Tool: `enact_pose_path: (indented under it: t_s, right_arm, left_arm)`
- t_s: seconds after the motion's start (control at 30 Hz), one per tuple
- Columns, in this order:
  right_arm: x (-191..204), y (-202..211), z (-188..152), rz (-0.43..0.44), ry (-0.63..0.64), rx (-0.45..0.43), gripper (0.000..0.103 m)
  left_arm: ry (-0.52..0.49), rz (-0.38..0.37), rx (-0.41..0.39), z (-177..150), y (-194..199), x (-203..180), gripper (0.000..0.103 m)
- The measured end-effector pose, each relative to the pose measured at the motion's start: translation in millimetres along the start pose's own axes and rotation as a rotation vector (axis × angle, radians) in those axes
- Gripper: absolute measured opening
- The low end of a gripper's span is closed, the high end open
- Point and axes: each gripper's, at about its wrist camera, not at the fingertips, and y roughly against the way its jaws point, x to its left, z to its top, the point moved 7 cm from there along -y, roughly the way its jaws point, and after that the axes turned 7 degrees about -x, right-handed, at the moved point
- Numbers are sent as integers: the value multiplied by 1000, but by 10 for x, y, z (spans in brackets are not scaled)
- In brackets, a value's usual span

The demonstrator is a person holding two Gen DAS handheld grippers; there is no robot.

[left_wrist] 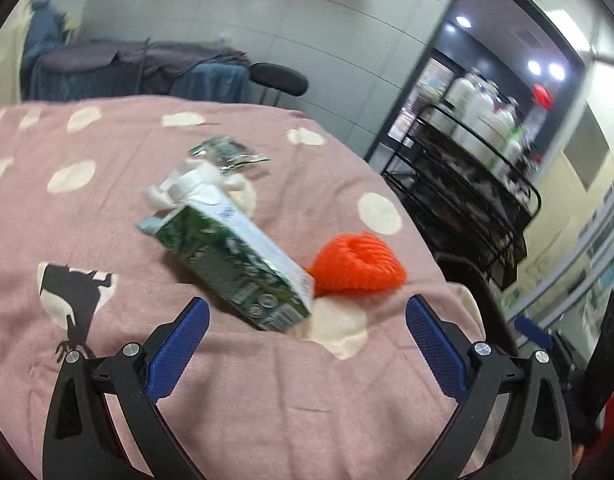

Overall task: Collect trash
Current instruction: 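Move both tools back over the trash on the bed, then grasp the green milk carton with the left tool while the right tool grasps the orange net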

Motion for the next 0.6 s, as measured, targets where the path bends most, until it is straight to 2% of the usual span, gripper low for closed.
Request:
enact_pose_path:
  t_s: [0.1,0.23,0.37,0.6]
  right_arm:
    - [93,-22,50,15,18,-5,94]
    - [156,-39,52,24,29,-2,94]
    - [178,-41,59,34,22,5,94]
    - [248,-107,118,47,44,7,94]
  left_arm:
    - [84,-10,17,36,-82,160,95]
    - [150,-26,55,43,-235,263,87]
    - [206,-18,85,53,-377,359,86]
    - [195,12,111,136,-590,378,86]
